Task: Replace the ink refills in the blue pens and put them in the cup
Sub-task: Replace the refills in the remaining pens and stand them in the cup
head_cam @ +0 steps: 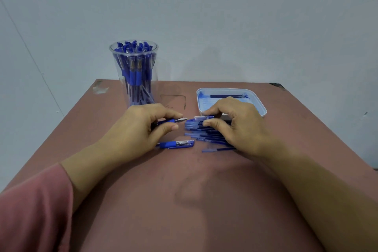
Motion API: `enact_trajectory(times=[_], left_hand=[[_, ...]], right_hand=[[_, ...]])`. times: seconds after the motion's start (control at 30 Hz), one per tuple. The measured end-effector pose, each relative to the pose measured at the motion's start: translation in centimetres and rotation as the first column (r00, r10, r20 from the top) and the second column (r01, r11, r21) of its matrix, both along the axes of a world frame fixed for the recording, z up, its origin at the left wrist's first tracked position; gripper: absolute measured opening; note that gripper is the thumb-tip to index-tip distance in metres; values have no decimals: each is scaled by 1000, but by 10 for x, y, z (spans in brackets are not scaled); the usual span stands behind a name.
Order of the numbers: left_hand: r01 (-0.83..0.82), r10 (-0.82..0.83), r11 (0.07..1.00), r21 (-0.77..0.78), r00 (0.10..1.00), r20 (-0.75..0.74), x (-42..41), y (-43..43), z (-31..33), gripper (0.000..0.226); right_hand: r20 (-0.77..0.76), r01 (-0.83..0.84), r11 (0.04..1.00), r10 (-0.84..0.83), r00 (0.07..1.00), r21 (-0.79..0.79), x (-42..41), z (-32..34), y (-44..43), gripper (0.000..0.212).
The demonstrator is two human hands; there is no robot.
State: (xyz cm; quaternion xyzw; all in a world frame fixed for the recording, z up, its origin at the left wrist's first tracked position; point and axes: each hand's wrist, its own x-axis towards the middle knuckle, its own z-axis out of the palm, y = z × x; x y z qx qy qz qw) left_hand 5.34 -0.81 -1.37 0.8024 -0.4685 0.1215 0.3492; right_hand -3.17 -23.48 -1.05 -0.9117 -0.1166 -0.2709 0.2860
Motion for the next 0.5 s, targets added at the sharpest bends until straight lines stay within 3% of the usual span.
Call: enact_trajectory(times=[0.2, 0.5], left_hand=[[-9, 4, 996, 88, 998, 62, 2, 8, 4, 42], [-11, 11, 998, 54, 1000, 9, 12, 13, 2, 32]], right_hand=[[-70, -25, 998, 21, 997, -60, -7, 3, -4, 6], [-188, -165, 979, 140, 972, -122, -12, -1, 13, 18]])
